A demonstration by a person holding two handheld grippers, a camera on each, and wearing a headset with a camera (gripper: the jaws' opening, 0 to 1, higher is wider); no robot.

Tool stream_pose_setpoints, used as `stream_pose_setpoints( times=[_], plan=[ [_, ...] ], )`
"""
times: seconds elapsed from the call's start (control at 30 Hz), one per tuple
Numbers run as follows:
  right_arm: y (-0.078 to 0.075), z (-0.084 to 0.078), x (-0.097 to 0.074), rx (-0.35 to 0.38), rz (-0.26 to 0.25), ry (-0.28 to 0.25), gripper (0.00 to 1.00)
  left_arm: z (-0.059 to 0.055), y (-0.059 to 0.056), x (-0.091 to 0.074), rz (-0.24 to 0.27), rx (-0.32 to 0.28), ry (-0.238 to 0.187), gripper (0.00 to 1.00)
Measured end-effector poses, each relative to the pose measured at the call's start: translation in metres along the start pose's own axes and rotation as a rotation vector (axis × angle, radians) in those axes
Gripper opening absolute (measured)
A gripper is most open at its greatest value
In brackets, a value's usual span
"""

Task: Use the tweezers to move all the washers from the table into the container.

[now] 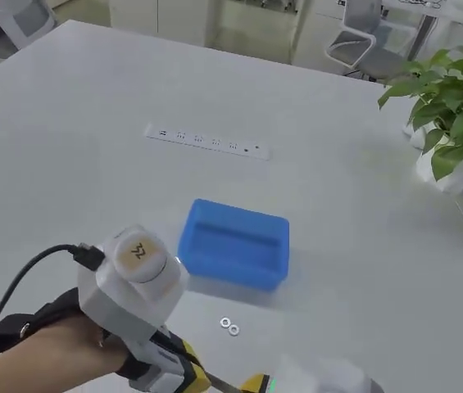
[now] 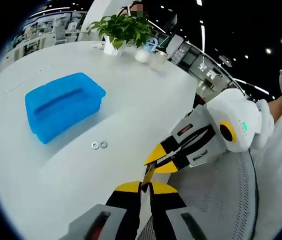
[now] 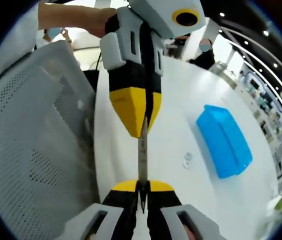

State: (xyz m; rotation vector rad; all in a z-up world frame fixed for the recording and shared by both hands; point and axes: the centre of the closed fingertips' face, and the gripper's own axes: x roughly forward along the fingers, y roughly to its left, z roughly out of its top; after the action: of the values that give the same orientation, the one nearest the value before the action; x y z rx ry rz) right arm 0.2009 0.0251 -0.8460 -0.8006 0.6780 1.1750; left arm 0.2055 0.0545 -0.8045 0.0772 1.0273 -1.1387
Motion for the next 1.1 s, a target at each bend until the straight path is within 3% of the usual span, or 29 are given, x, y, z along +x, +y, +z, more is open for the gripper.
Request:
stream_pose_setpoints(
  times=[0.17,0.2,0.23,0.3,0.47,0.53,0.7,0.83,1.1],
  plan=[
    [-0.008,0.006,-0.003,0.032,-0.031,-0.018,0.06,0.013,-0.01,-0.008,0.008,0.112,-0.012,0.0],
    [-0.008,0.009,-0.004,0.046,-0.018,-0.025,0.06,0.019,-0.008,-0.009,0.035,0.141,-0.035,0.0],
    [-0.01,0.014,-0.004,0.084,-0.017,-0.047,0.06,0.022,-0.009,-0.013,0.048,0.201,-0.027,0.0],
    [-0.016,0.019,-0.005,0.115,-0.022,-0.069,0.07,0.028,-0.011,-0.017,0.055,0.224,-0.022,0.0],
    [-0.035,0.036,-0.005,0.158,-0.043,-0.132,0.07,0.051,-0.005,-0.035,0.134,0.365,-0.01,0.0],
    [-0.041,0.041,-0.006,0.167,-0.052,-0.144,0.07,0.057,-0.004,-0.038,0.151,0.381,-0.016,0.0],
    [-0.056,0.04,-0.006,0.199,-0.095,-0.151,0.07,0.065,0.004,-0.039,0.187,0.469,0.024,0.0],
    [-0.058,0.036,-0.014,0.247,-0.127,-0.166,0.09,0.068,0.016,-0.038,0.229,0.535,0.063,0.0],
    [-0.049,0.02,-0.02,0.362,-0.137,-0.175,0.08,0.08,0.029,-0.04,0.246,0.562,0.05,0.0]
  ],
)
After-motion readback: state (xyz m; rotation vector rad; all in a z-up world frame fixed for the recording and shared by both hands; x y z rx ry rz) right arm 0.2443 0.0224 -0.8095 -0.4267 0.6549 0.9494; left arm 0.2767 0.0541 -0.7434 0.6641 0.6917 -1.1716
